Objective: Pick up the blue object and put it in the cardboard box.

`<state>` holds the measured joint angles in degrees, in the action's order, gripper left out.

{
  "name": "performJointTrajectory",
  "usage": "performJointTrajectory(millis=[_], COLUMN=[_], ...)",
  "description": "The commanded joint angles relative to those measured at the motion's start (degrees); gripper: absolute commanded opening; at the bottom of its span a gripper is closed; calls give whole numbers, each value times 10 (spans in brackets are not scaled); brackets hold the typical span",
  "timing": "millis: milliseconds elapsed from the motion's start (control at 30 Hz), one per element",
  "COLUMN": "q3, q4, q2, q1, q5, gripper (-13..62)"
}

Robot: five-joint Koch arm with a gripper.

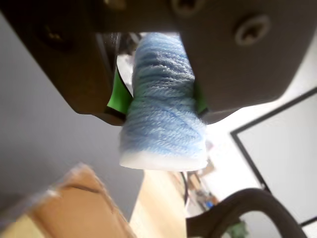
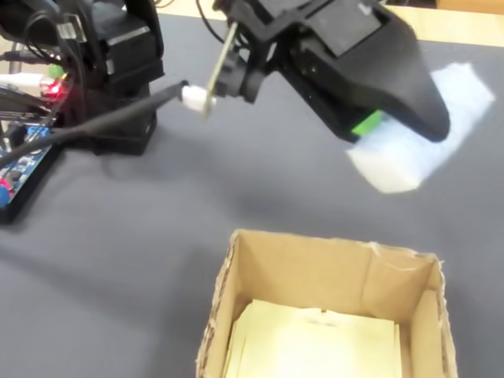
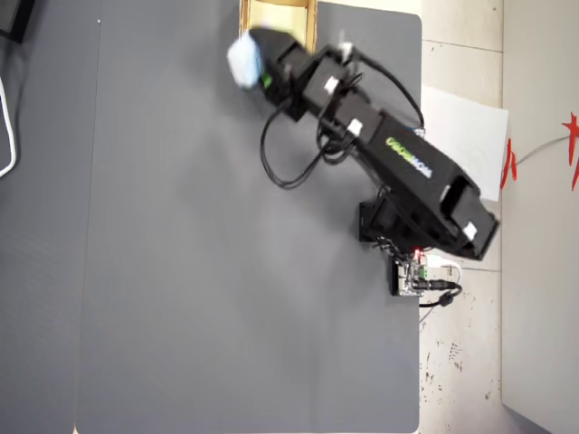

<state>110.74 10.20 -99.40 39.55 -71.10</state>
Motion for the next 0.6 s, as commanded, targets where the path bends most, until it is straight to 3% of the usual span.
performJointTrajectory(millis=[0, 67, 400, 500, 567], q3=[-57, -98, -76, -73, -68], q4=[1, 19, 51, 51, 52], q2=[10, 69, 121, 123, 122], q1=[17, 78, 142, 142, 140], q5=[-1, -2, -24, -51, -70], gripper=[76, 76, 81, 213, 262])
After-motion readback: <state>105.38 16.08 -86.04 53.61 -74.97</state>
